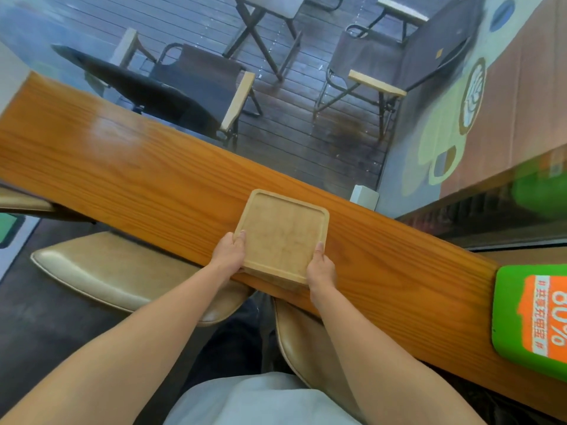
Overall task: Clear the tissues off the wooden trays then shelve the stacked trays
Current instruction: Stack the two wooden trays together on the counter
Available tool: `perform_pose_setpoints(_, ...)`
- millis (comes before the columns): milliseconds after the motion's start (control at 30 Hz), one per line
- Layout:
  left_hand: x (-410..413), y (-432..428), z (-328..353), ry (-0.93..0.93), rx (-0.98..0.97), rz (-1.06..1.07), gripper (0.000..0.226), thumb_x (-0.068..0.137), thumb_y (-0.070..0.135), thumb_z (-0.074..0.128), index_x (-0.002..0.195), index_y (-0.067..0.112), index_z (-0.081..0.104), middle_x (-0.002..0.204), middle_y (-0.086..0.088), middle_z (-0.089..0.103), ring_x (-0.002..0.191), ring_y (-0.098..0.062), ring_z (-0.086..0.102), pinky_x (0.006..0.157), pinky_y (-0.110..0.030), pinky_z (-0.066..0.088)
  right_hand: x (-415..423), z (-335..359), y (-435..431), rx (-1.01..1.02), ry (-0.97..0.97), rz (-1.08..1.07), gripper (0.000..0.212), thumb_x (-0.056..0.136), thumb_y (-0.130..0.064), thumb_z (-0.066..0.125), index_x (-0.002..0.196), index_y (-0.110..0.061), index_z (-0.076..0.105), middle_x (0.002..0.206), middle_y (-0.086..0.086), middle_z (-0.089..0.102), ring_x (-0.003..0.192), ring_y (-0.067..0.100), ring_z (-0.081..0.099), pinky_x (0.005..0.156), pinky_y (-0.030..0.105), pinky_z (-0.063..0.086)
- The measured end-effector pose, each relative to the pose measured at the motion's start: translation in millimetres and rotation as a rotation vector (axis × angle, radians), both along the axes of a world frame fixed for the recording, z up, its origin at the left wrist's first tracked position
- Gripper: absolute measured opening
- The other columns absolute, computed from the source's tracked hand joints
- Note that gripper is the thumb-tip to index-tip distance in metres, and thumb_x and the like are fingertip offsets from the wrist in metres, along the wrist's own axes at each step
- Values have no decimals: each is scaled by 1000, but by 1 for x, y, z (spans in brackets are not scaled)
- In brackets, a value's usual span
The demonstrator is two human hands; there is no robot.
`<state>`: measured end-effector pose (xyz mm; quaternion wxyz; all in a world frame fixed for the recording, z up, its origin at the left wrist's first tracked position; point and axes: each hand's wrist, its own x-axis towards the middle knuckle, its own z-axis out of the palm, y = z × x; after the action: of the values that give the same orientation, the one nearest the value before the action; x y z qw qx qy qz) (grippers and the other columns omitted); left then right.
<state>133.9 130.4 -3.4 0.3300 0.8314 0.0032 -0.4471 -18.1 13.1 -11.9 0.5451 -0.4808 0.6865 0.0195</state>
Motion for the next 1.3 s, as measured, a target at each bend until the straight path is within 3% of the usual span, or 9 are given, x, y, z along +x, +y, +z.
perform_pose_setpoints(133, 3, 2, -10, 28, 28, -21, 34, 101, 45, 33, 111, 18, 50, 110, -8, 58, 98, -27, 57, 82, -46, 56, 0, -6, 4, 6, 61, 26, 58, 98, -60, 25, 102, -15, 62, 104, 7, 65, 95, 27, 58, 88, 43, 49)
perform_pose_setpoints(267, 10, 2, -17, 64, 156, -139, 47, 100, 49, 29, 124, 13, 49, 109, -6, 55, 87, -24, 56, 60, -35, 55, 2, -8, 5, -2, 200, 117, 57, 100, -52, 29, 124, -6, 53, 122, 14, 59, 106, 32, 55, 85, 39, 42)
perform_pose_setpoints(367, 17, 6, -24, -68, 265, -412, 55, 99, 52, 27, 123, 10, 54, 114, -9, 59, 87, -26, 58, 71, -40, 56, 1, -4, 8, -54, 310, 199, 48, 101, -44, 35, 129, -6, 45, 128, 16, 55, 114, 35, 54, 86, 41, 42)
perform_pose_setpoints(467, 19, 8, -27, -214, 321, -546, 57, 98, 54, 26, 114, 12, 61, 108, -10, 64, 92, -28, 59, 85, -46, 52, 0, -4, 11, -87, 363, 297, 45, 101, -40, 36, 128, -6, 45, 130, 17, 53, 116, 34, 52, 89, 42, 43)
perform_pose_setpoints(667, 17, -2, -20, -421, 475, -715, 58, 99, 51, 20, 103, 14, 64, 96, -10, 65, 76, -26, 52, 65, -38, 41, 6, -4, 8, -21, 418, 318, 50, 100, -35, 36, 137, -3, 43, 138, 18, 47, 123, 35, 48, 102, 44, 40)
perform_pose_setpoints(833, 20, -1, -16, -502, 518, -802, 49, 101, 46, 20, 103, 17, 60, 92, -8, 64, 78, -27, 57, 64, -37, 42, 9, -1, 6, 6, 388, 311, 46, 98, -31, 39, 133, -2, 47, 132, 19, 52, 116, 33, 53, 95, 40, 45)
perform_pose_setpoints(1000, 27, -3, -15, -517, 524, -769, 42, 100, 46, 26, 102, 18, 57, 84, -5, 57, 73, -23, 54, 59, -36, 41, 8, 3, 6, 15, 391, 342, 43, 97, -32, 40, 121, -2, 59, 114, 13, 61, 94, 25, 57, 80, 35, 49)
perform_pose_setpoints(1167, 29, -15, -19, -400, 349, -582, 31, 100, 34, 39, 113, 9, 54, 108, -13, 59, 88, -26, 55, 73, -40, 50, 13, 3, 1, -12, 349, 290, 46, 98, -30, 40, 134, -4, 49, 139, 13, 47, 121, 31, 49, 99, 41, 42)
perform_pose_setpoints(1300, 24, -21, -17, -328, 333, -352, 34, 96, 30, 50, 112, 3, 64, 107, -16, 65, 86, -25, 56, 73, -36, 50, 20, -1, -6, 95, 251, 47, 45, 97, -21, 40, 139, -4, 47, 140, 13, 47, 118, 32, 51, 100, 45, 46)
